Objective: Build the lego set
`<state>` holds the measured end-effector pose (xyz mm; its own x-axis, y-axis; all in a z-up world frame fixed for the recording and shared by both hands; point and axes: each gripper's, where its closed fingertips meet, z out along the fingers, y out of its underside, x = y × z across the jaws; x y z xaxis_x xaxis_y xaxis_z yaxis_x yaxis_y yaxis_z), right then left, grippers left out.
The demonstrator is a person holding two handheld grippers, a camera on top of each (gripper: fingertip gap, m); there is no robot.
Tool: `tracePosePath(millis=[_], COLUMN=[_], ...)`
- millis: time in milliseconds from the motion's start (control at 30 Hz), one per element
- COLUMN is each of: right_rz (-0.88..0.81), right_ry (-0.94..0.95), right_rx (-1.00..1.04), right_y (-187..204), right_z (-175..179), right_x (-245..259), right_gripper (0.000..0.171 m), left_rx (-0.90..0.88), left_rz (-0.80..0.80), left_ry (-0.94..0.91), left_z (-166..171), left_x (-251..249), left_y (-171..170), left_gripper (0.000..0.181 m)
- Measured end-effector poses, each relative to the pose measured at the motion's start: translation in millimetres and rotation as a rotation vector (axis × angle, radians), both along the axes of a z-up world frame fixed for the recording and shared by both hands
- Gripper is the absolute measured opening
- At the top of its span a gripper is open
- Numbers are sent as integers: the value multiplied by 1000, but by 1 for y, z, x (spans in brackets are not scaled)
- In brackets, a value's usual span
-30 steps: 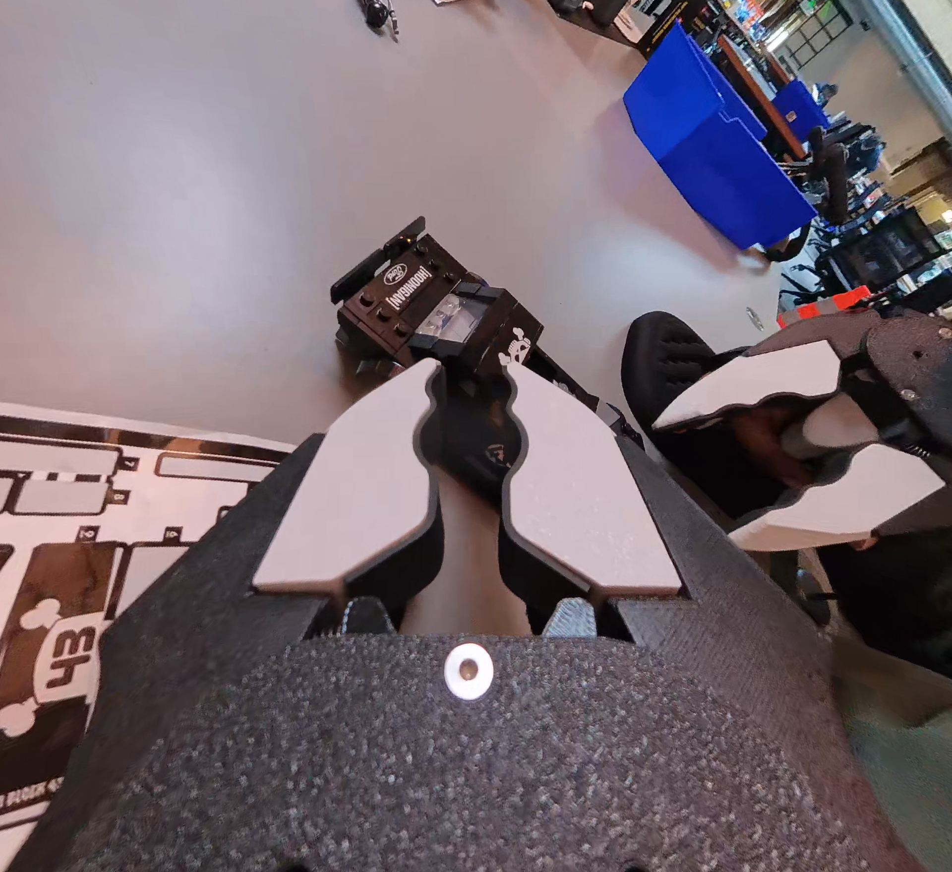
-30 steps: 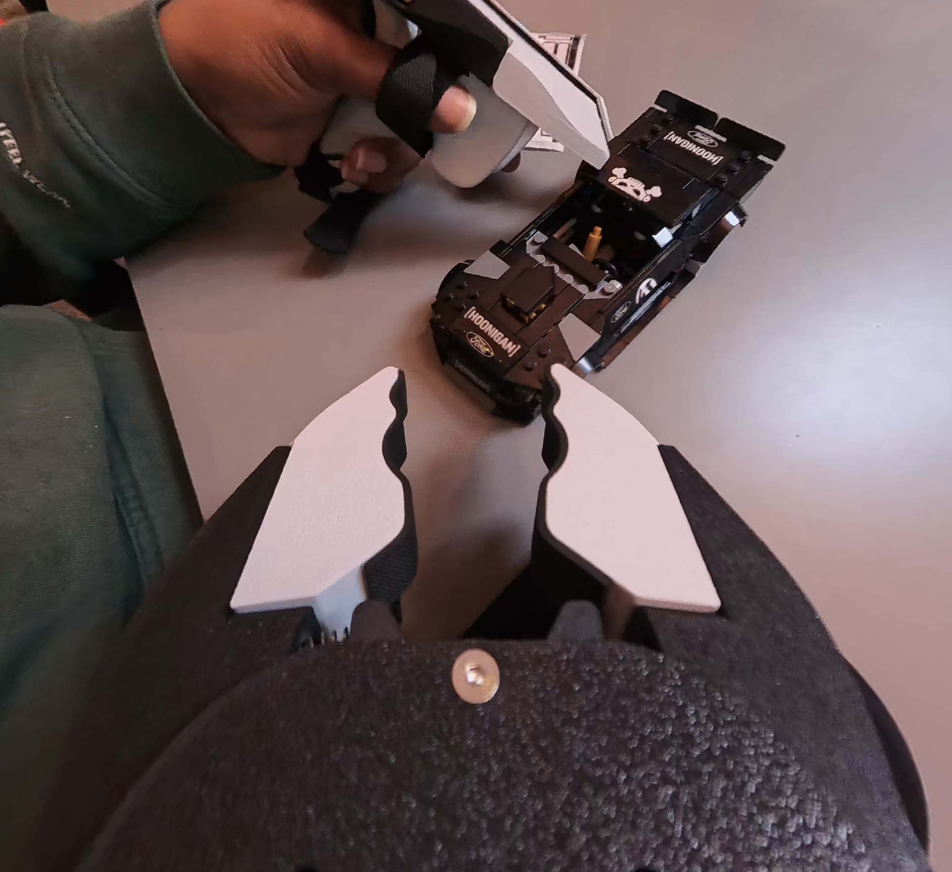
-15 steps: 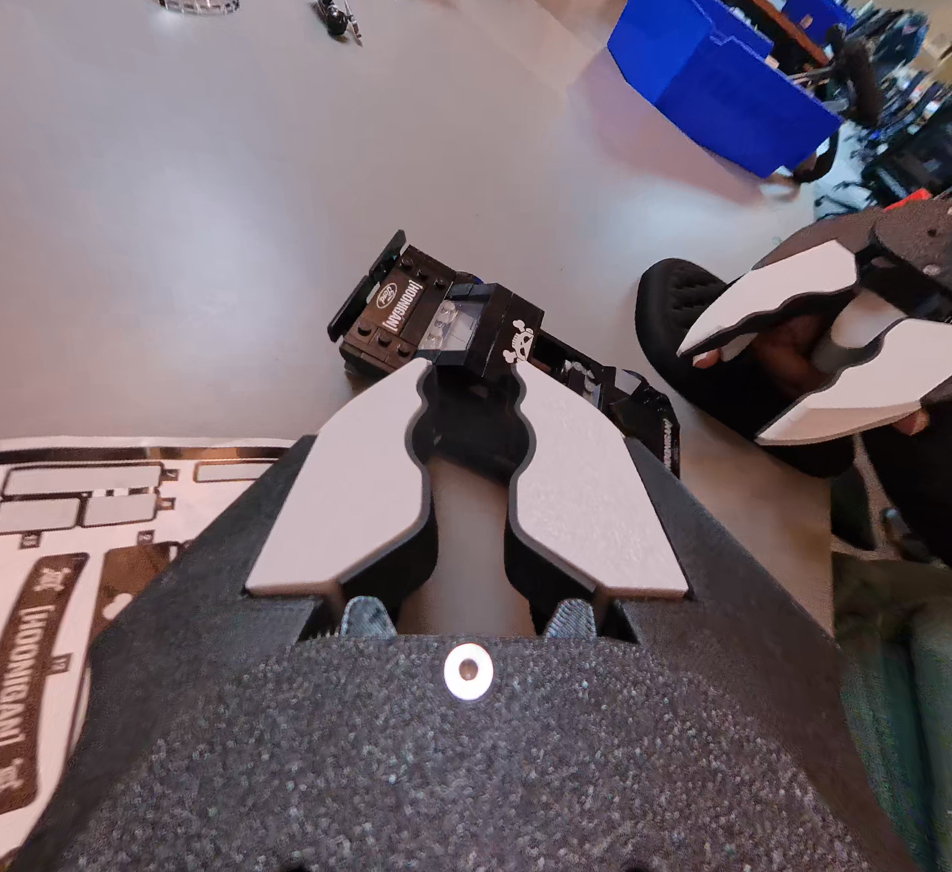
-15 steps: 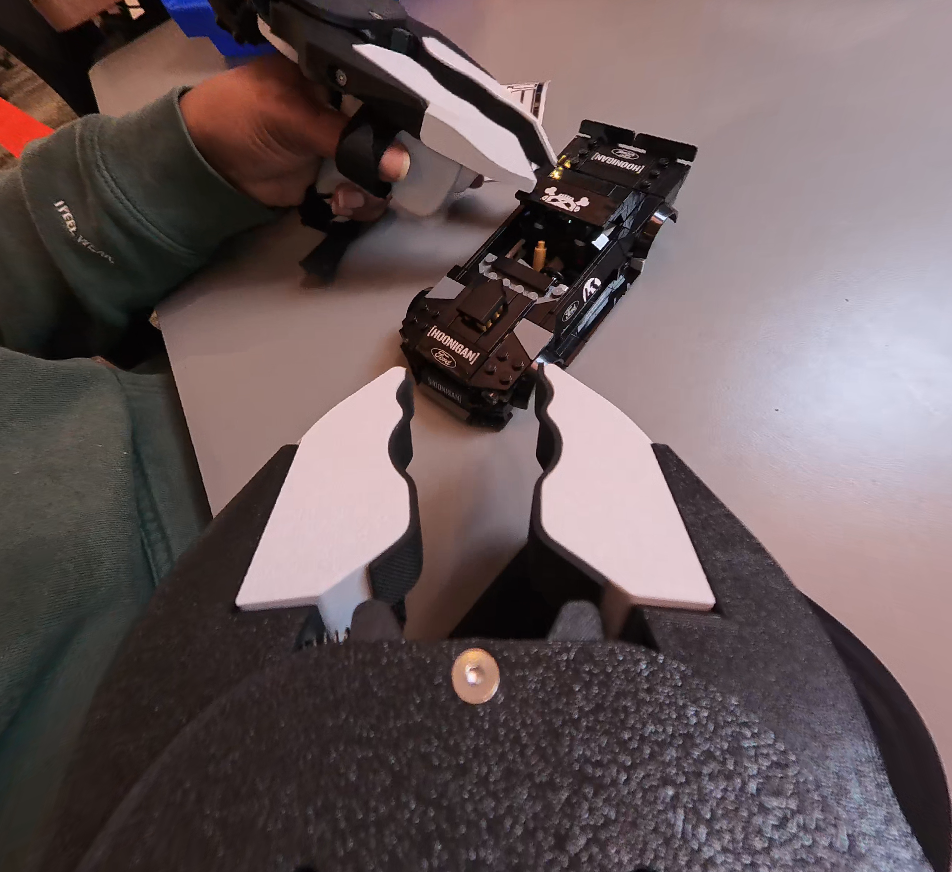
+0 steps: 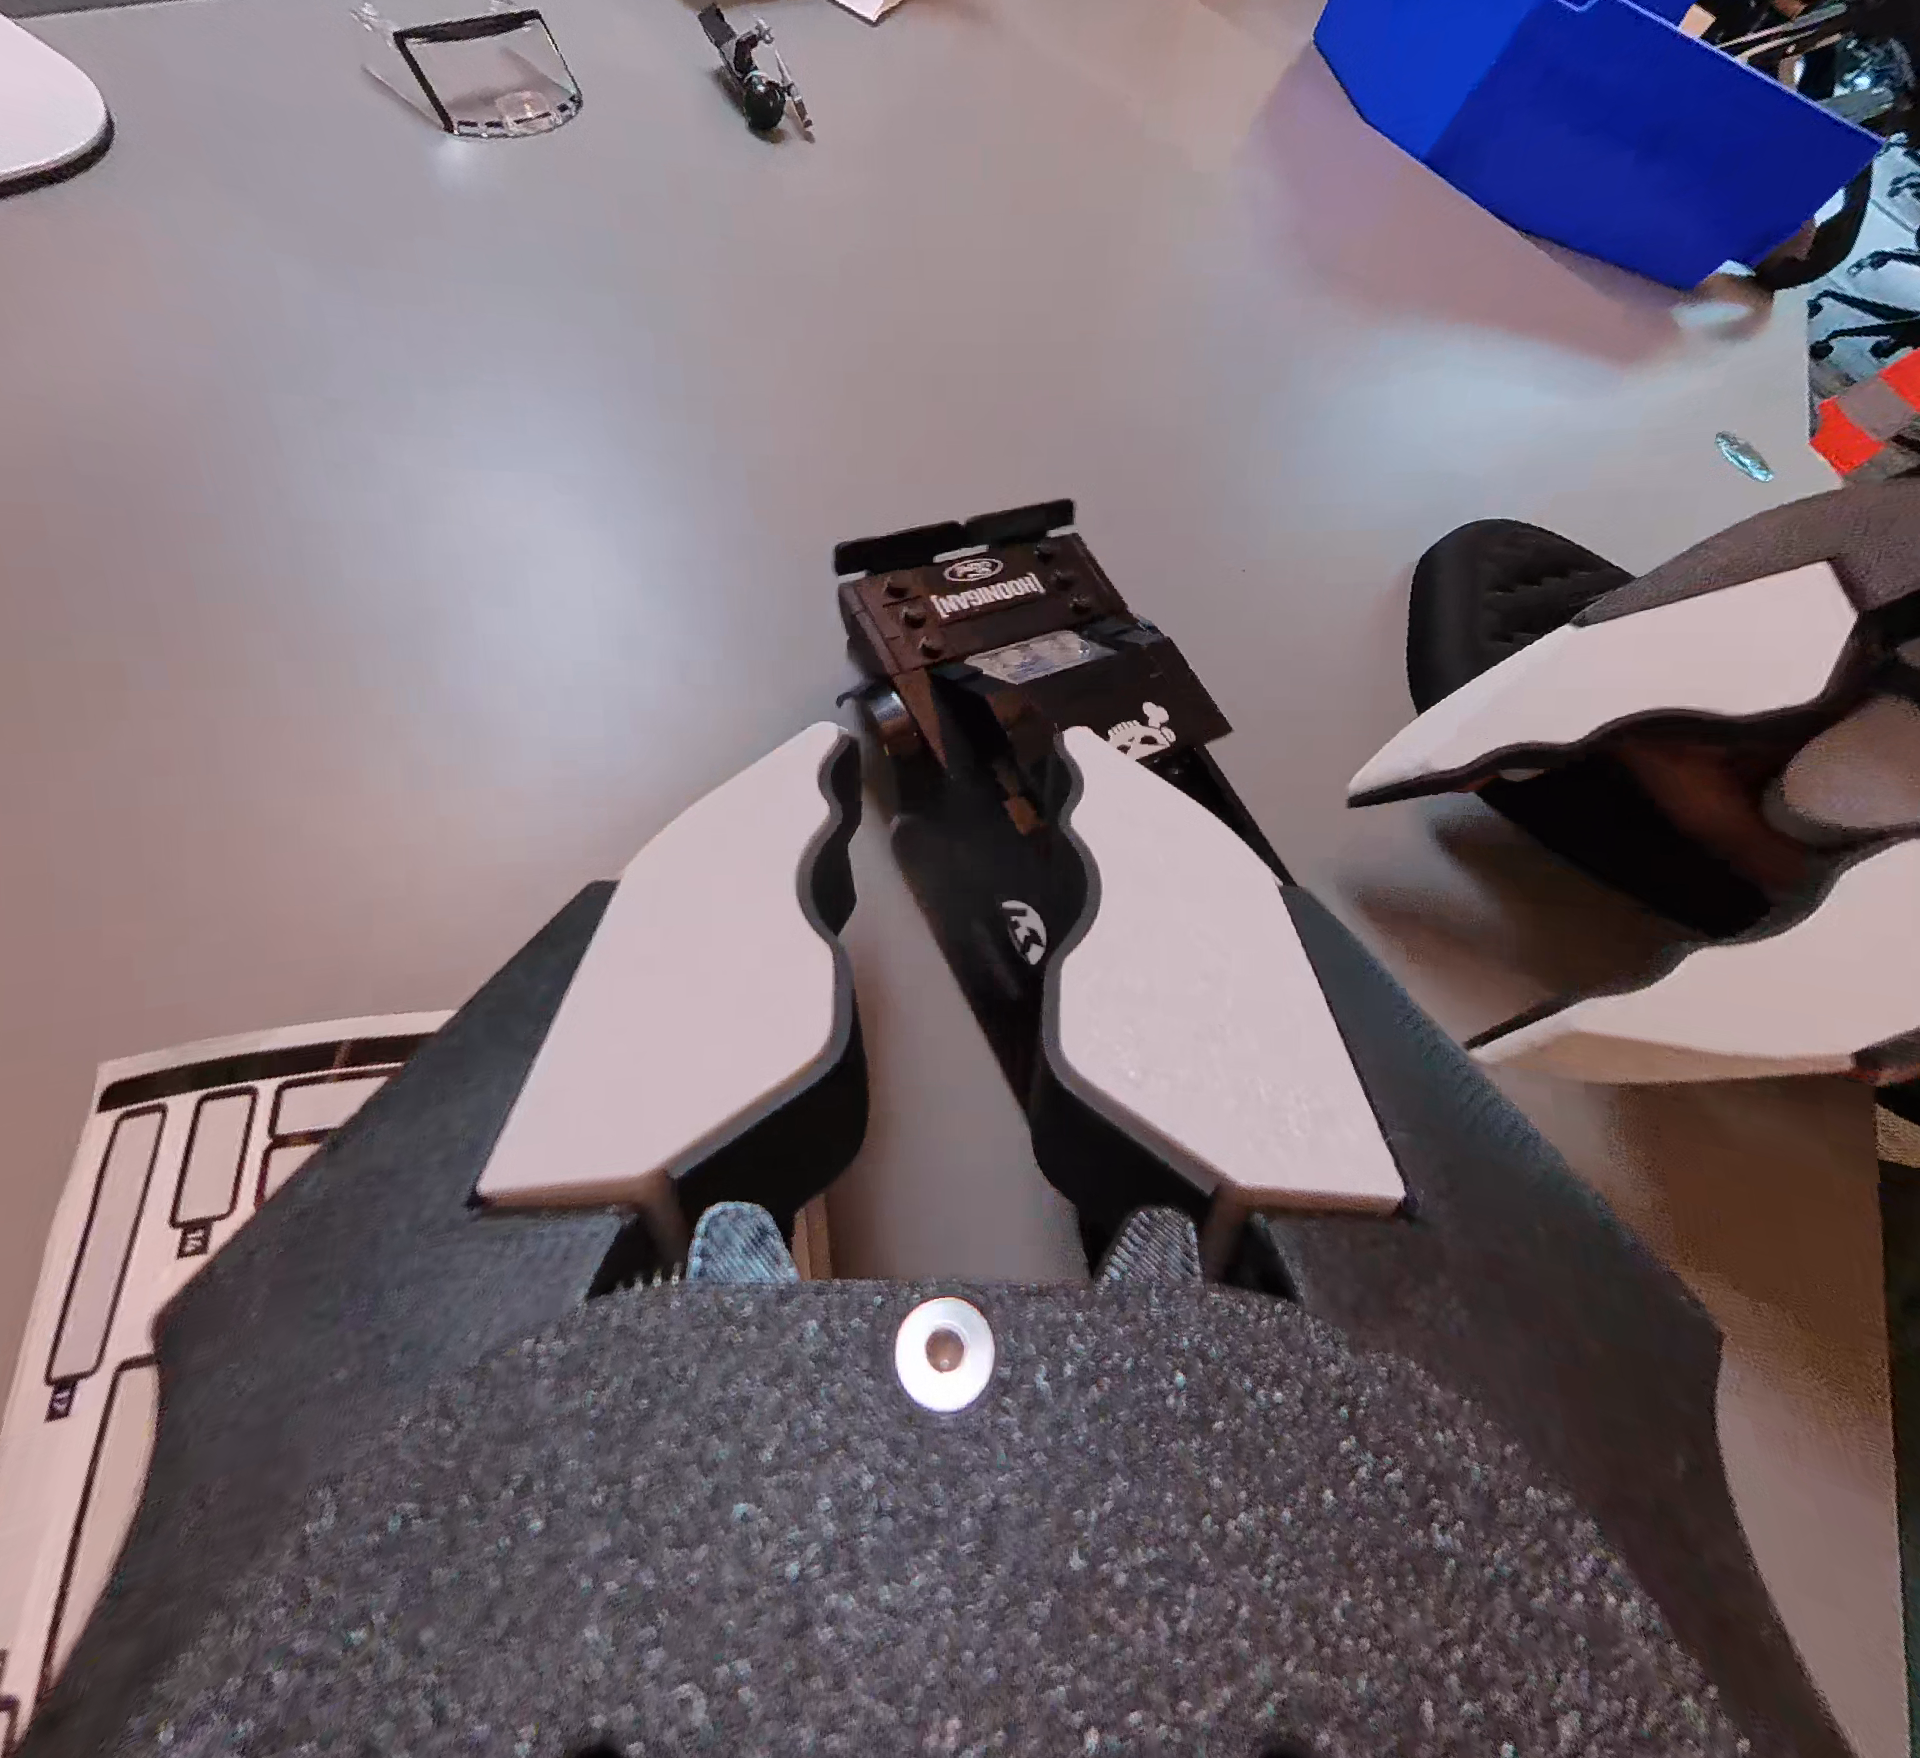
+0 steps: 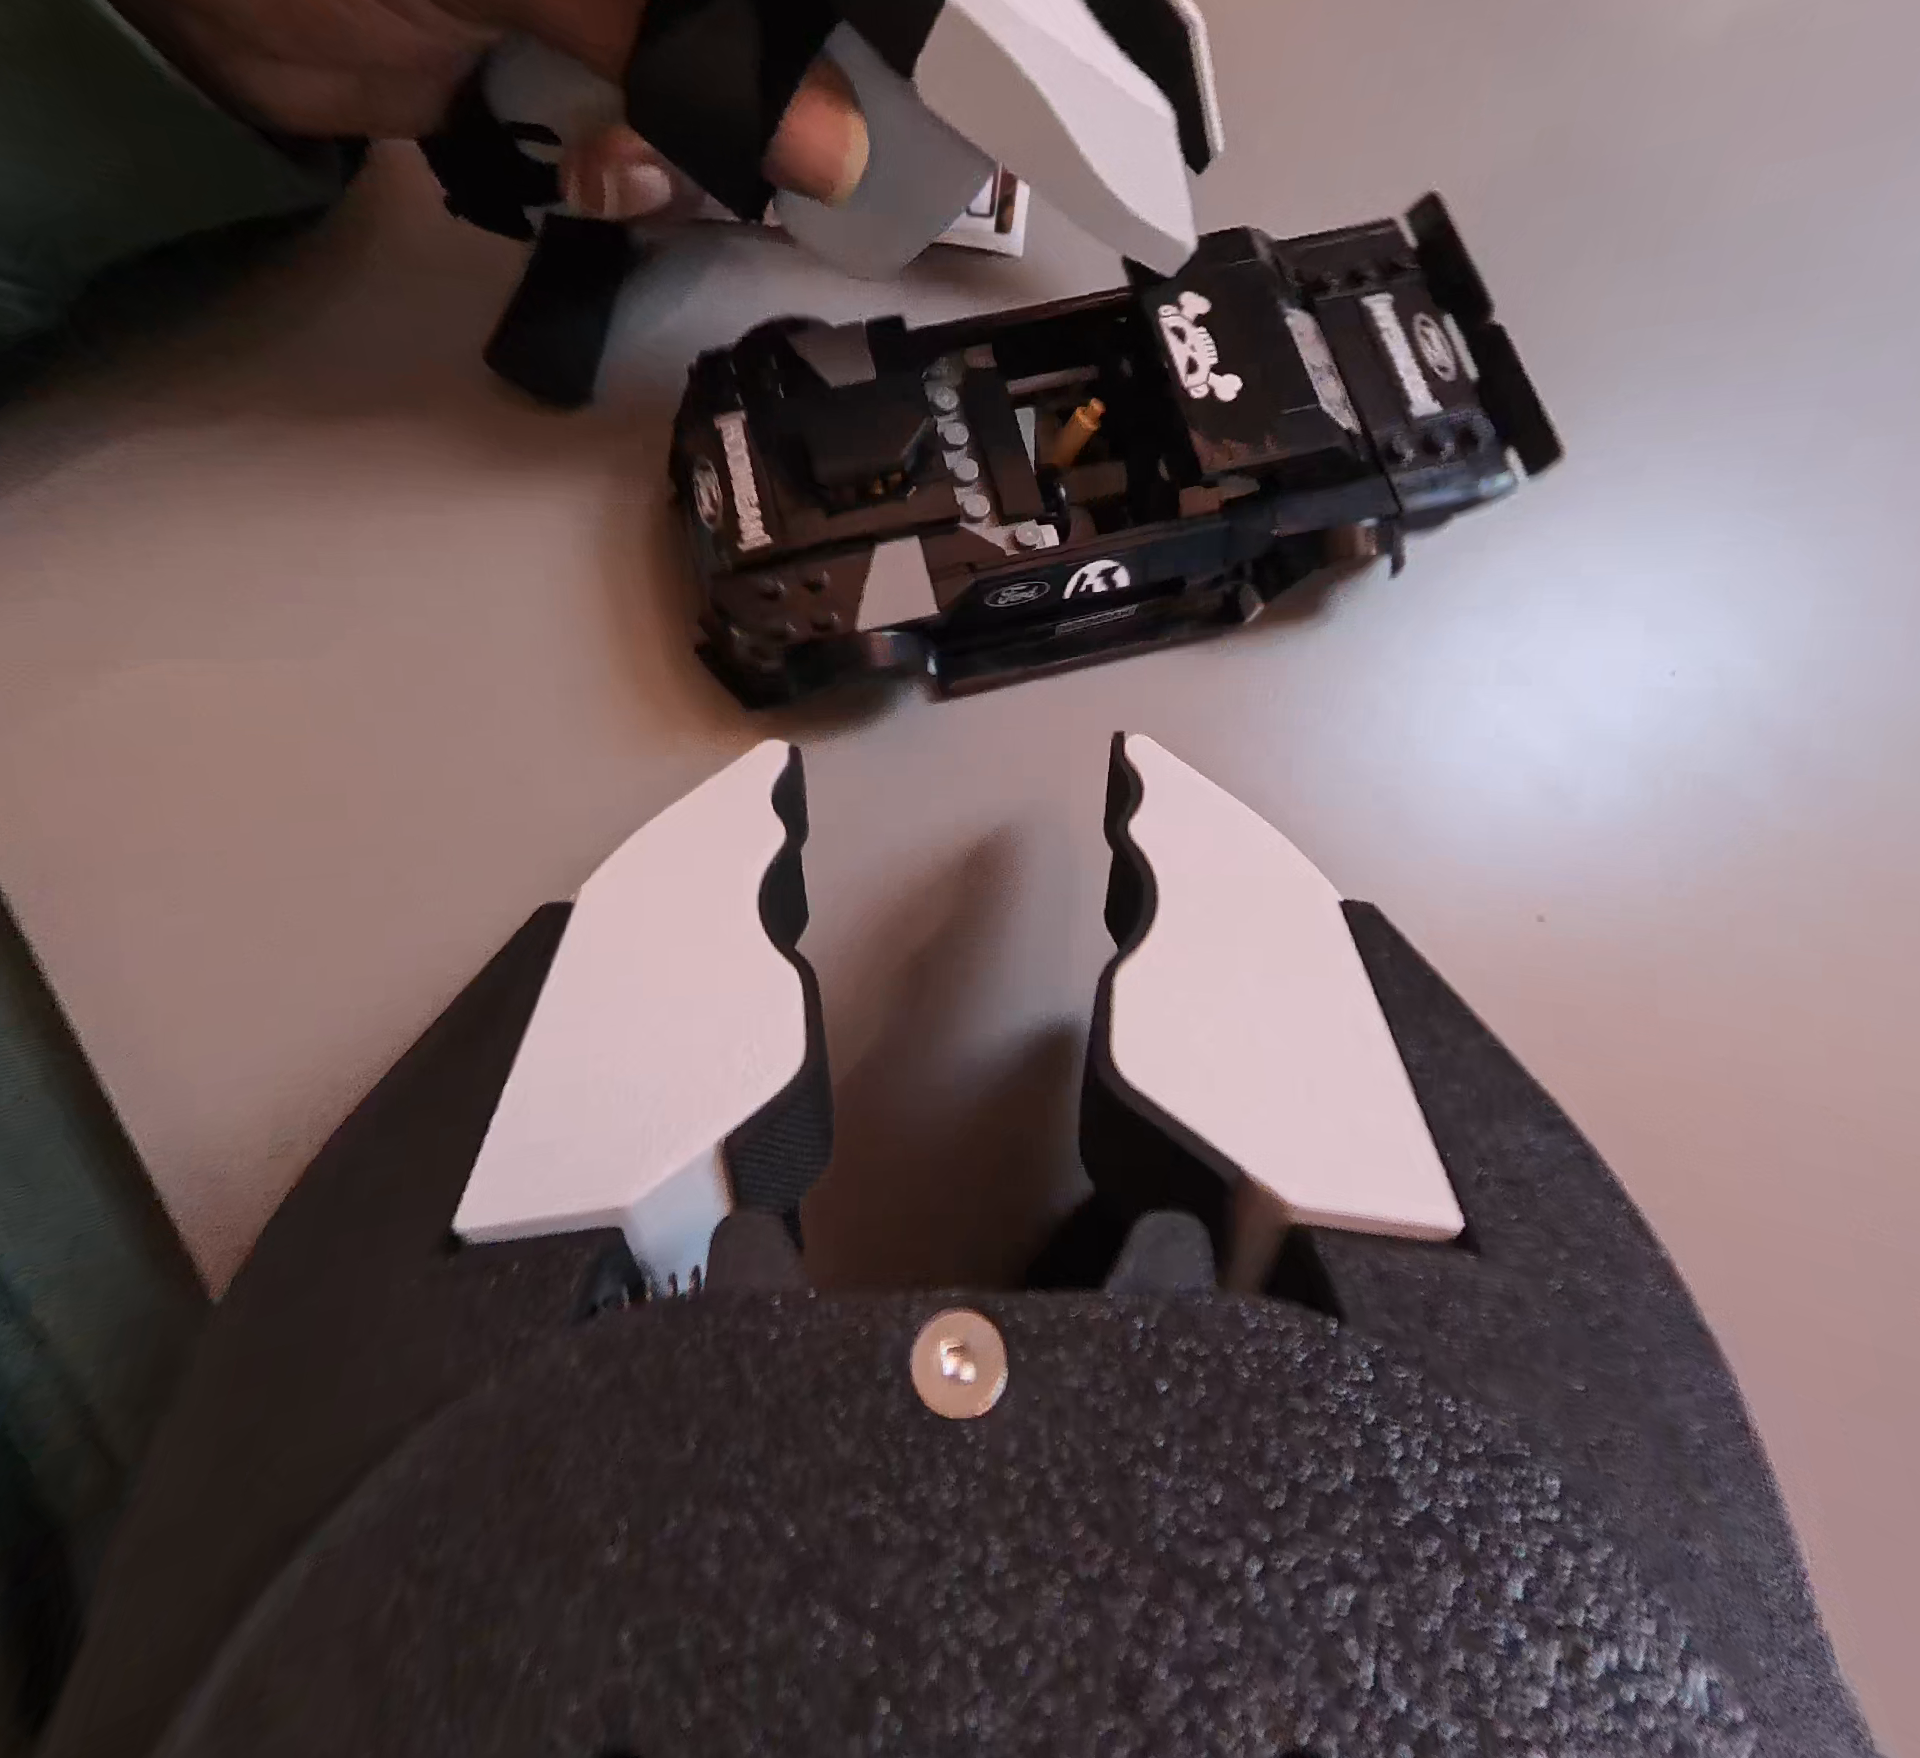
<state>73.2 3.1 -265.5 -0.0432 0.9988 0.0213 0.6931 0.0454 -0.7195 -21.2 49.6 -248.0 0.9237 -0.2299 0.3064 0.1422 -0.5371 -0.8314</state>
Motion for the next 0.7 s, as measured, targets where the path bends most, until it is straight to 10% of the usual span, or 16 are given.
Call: tracePosePath(millis=[400,700], right_rz=[52,134], right_ry=[16,11], right_rx=[31,-45], right_y=[0,-10], right_z=[5,-2], right_x=[-19,-24], right_gripper=[60,60], left_rx=[52,-205], left_rz=[41,-193], left_ry=[-19,163], left_z=[54,-22], left_x=[-26,31], left_y=[-33,-96], left_gripper=[33,78])
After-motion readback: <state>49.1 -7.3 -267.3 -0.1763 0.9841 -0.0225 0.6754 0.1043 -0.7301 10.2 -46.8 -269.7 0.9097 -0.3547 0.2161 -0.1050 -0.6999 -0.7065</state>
